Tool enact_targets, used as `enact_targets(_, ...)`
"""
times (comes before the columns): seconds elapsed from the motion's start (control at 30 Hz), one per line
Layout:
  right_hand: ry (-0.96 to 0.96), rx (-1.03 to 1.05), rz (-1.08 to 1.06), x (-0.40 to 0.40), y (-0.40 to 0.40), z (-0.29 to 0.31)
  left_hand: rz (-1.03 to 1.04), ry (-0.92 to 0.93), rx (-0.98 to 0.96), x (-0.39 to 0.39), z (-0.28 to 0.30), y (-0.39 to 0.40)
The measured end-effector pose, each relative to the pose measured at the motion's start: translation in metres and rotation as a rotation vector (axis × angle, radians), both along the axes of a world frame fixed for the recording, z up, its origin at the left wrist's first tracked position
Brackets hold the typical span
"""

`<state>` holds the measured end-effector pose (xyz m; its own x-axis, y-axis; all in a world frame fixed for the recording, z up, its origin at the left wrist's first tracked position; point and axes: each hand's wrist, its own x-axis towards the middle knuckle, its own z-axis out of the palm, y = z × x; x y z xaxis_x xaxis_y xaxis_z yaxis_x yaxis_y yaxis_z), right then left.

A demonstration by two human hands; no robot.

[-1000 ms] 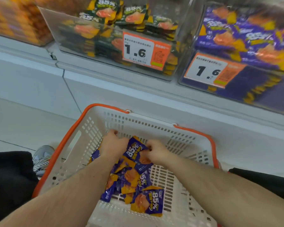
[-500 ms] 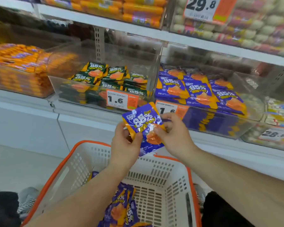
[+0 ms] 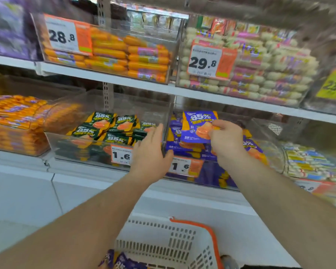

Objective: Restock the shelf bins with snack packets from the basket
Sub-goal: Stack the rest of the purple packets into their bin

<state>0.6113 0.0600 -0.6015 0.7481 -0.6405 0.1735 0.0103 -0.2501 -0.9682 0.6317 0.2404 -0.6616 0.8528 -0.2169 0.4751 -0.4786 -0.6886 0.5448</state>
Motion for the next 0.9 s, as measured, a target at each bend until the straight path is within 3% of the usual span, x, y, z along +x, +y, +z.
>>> enact_targets(0.13,0.108,-0.046,-0.019,0.023,0.010,-0.006,-0.004,-0.037,0.137,0.005,-0.012,-0.003)
enact_targets(0.43,0.402,-0.495,0.042,0.029,0.022,-0.014,0.069,-0.041,0.170,0.010,-0.012,-0.004)
enact_targets(0.9,0.434,-0.550,0.068,0.027,0.010,-0.019,0.101,-0.050,0.215,0.011,-0.014,-0.009)
